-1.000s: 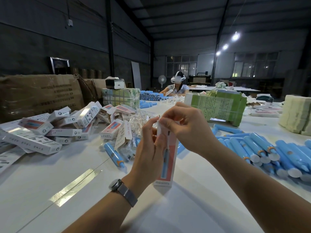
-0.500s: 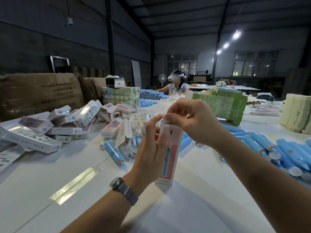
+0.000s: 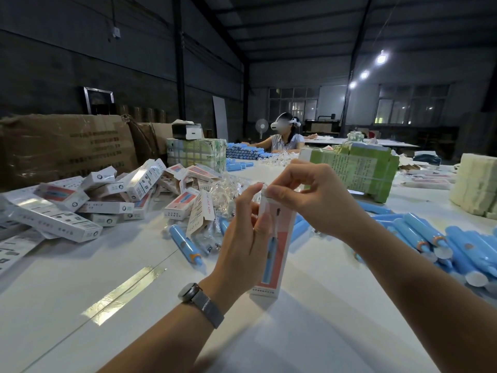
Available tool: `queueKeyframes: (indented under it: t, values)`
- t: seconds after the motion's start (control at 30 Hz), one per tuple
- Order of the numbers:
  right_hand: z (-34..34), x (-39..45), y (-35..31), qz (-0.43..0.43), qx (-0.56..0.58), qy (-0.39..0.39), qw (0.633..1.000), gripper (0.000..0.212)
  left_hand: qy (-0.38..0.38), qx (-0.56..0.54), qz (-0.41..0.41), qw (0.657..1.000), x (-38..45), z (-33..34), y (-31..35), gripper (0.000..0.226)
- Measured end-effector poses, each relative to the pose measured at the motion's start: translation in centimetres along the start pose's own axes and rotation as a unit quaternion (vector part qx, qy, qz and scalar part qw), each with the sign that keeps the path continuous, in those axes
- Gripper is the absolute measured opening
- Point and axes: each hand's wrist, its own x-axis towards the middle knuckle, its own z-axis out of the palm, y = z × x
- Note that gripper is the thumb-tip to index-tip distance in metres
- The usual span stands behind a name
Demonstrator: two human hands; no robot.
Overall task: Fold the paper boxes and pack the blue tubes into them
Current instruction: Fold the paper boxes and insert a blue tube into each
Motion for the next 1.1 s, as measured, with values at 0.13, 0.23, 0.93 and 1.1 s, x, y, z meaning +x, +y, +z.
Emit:
queueKeyframes:
  t: [0.13,0.23,0.93,1.1]
  values:
    - [-0.4,0.2,0.0,-0.003,0.003,-0.025,1.000,0.009,-0.003,0.004,0.003,1.000,-0.1,0.0,0.1,0.034]
    - [-1.3,0.4,-0.1,-0.008,-0.007,-0.054,0.998,0.009,-0.004,0.003,0.003,1.000,0.0,0.0,0.1,0.033]
    - [0.3,-0.8,2.4,-0.029,0.011,0.019,0.999,0.022,0.015,-0.018,-0.013,1.000,0.6,-1.1,0.5,0.018]
    - [0.5,-1.2,2.7,-0.028,-0.001,0.041,0.999,0.015,0.018,-0.009,0.003,1.000,0.5,-1.0,0.3,0.020]
